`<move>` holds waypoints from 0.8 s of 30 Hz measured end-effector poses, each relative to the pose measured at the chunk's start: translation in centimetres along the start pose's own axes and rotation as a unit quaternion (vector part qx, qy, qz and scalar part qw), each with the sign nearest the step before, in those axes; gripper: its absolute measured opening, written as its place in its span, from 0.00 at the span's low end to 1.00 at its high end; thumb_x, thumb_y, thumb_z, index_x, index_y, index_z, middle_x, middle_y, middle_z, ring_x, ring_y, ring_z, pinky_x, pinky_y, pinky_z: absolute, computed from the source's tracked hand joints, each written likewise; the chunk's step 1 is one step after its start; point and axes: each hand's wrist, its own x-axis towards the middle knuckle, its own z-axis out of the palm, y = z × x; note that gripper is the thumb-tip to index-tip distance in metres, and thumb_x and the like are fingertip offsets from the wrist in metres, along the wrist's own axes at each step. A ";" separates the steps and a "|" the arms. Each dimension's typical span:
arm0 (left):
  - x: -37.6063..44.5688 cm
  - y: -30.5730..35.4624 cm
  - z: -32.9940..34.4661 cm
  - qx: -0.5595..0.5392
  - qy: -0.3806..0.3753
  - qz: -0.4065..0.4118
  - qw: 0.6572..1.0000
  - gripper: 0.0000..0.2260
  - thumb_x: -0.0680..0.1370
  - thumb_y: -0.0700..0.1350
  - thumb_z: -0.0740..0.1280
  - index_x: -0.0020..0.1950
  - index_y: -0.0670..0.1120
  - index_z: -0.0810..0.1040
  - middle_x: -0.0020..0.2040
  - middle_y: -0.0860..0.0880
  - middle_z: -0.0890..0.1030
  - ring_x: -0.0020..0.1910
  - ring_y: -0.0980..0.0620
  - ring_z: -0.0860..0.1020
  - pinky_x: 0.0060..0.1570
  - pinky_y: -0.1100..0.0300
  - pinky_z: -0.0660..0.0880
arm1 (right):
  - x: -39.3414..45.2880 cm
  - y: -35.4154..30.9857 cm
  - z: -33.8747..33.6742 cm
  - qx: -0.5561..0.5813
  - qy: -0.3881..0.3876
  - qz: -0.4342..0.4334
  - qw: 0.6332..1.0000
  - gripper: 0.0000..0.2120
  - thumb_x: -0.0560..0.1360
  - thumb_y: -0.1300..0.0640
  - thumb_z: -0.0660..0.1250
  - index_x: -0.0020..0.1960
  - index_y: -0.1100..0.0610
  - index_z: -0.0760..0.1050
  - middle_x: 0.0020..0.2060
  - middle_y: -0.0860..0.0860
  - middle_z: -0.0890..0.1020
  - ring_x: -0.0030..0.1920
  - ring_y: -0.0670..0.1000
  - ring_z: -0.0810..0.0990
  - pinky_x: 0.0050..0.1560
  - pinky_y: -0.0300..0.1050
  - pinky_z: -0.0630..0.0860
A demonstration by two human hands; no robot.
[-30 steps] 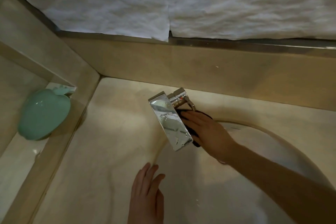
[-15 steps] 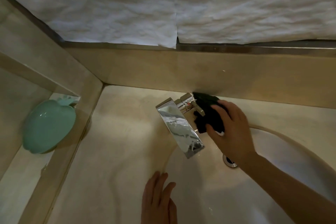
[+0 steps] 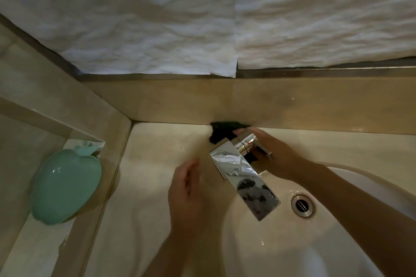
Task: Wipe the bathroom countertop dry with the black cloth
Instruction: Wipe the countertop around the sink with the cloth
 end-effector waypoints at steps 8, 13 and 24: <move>11.3 2.4 3.9 0.225 -0.383 0.210 0.871 0.18 0.80 0.37 0.65 0.68 0.49 0.78 0.68 0.51 0.77 0.70 0.52 0.73 0.71 0.51 0.69 | -5.8 6.4 -4.1 -0.271 0.100 -0.011 0.957 0.17 0.81 0.54 0.58 0.68 0.56 0.74 0.65 0.50 0.75 0.65 0.53 0.73 0.66 0.45 0.67; 13.4 2.4 5.1 0.324 -0.407 0.140 0.842 0.11 0.77 0.51 0.72 0.56 0.65 0.78 0.60 0.60 0.74 0.60 0.58 0.74 0.63 0.59 0.71 | -5.7 6.9 -3.5 -0.296 0.096 0.007 0.950 0.20 0.82 0.51 0.55 0.71 0.53 0.72 0.66 0.49 0.73 0.65 0.53 0.73 0.66 0.50 0.68; 10.2 0.3 -1.2 0.473 -0.197 0.282 0.811 0.15 0.77 0.48 0.70 0.64 0.54 0.80 0.54 0.53 0.76 0.52 0.53 0.76 0.49 0.62 0.72 | -5.7 6.3 -3.7 -0.325 0.083 0.023 0.942 0.21 0.81 0.50 0.53 0.71 0.54 0.71 0.66 0.49 0.73 0.66 0.55 0.73 0.67 0.48 0.64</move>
